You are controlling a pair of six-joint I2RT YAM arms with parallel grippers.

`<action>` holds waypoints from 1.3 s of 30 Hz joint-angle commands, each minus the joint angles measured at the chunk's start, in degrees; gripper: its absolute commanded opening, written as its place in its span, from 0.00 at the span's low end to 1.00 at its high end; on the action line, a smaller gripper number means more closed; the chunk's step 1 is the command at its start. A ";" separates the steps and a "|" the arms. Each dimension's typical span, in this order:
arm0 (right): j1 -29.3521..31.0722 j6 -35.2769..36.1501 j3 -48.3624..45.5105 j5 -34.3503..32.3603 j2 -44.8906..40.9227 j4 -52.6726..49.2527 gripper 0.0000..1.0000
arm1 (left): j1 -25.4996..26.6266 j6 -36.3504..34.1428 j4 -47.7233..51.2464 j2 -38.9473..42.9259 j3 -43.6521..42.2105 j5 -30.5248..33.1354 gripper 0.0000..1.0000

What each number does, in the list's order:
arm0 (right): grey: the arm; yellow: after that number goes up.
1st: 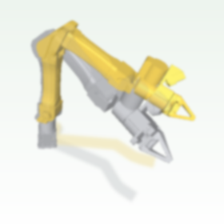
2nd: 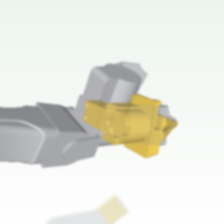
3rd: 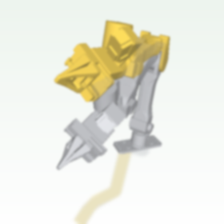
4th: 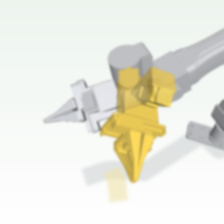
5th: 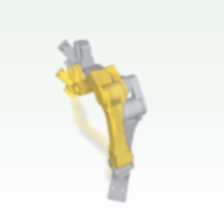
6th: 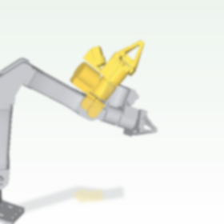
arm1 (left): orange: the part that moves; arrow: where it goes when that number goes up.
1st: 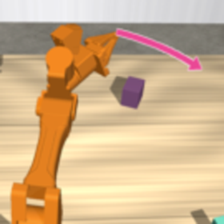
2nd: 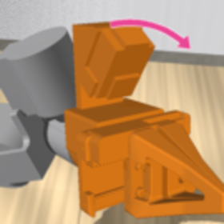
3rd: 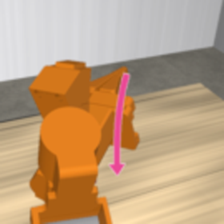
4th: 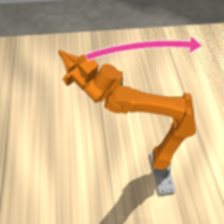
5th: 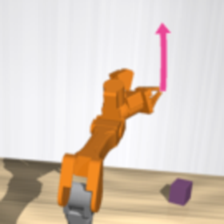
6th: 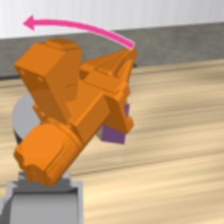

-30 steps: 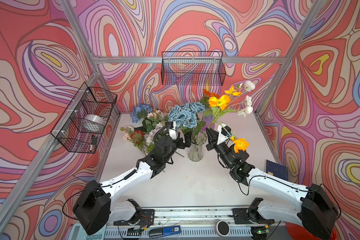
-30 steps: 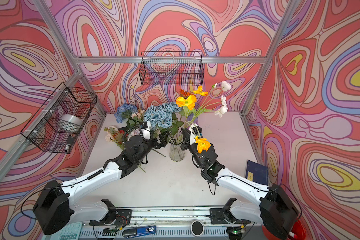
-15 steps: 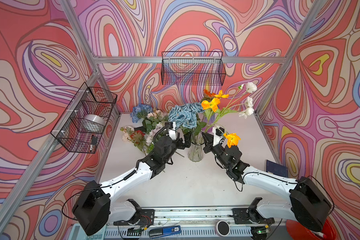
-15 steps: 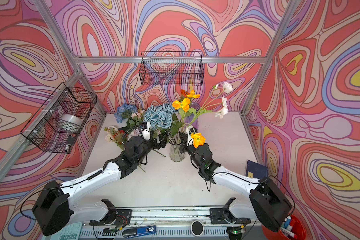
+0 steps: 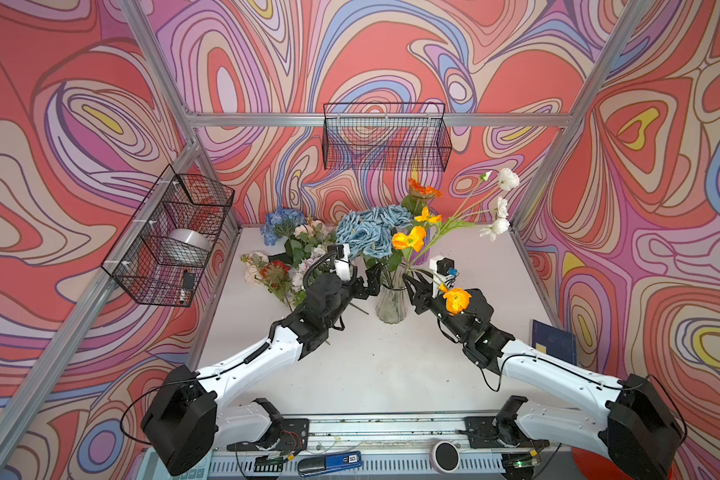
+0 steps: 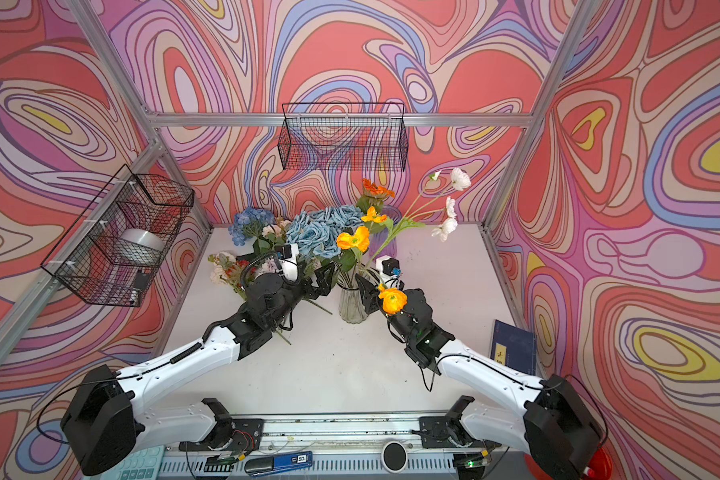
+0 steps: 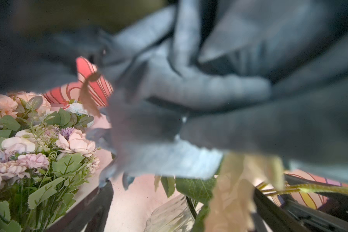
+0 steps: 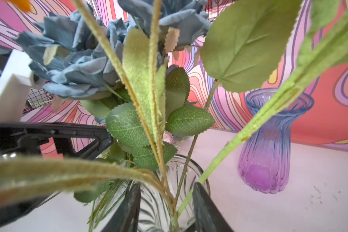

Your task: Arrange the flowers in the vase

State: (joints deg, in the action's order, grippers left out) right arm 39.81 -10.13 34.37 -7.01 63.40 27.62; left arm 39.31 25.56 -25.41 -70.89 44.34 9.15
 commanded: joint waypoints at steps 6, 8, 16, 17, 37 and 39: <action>-0.09 -1.47 0.20 3.57 -8.63 -19.97 0.61 | -2.95 3.86 7.66 7.98 -3.44 -3.70 1.00; -0.09 -1.54 0.53 5.10 -9.56 -24.27 0.63 | -3.36 4.23 10.34 10.77 -4.74 -4.32 1.00; -0.09 -1.62 -2.97 8.27 -6.38 -25.26 0.73 | -3.38 7.59 19.92 19.48 -11.71 -0.94 1.00; -0.09 -2.02 -2.96 8.31 -4.68 -24.02 0.74 | -3.41 8.55 20.85 20.41 -12.58 0.30 1.00; -0.77 -9.64 1.69 -1.49 21.68 -7.95 0.87 | -6.09 24.27 19.25 17.72 -21.79 2.23 1.00; -1.37 -9.64 1.92 -1.68 22.55 -7.35 0.86 | -6.09 24.20 19.73 18.12 -21.84 2.86 1.00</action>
State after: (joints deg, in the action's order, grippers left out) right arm 39.33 -19.00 34.46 -6.02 84.90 17.15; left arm 33.36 47.92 -3.92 -53.10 22.87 11.75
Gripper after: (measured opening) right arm 0.864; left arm 0.998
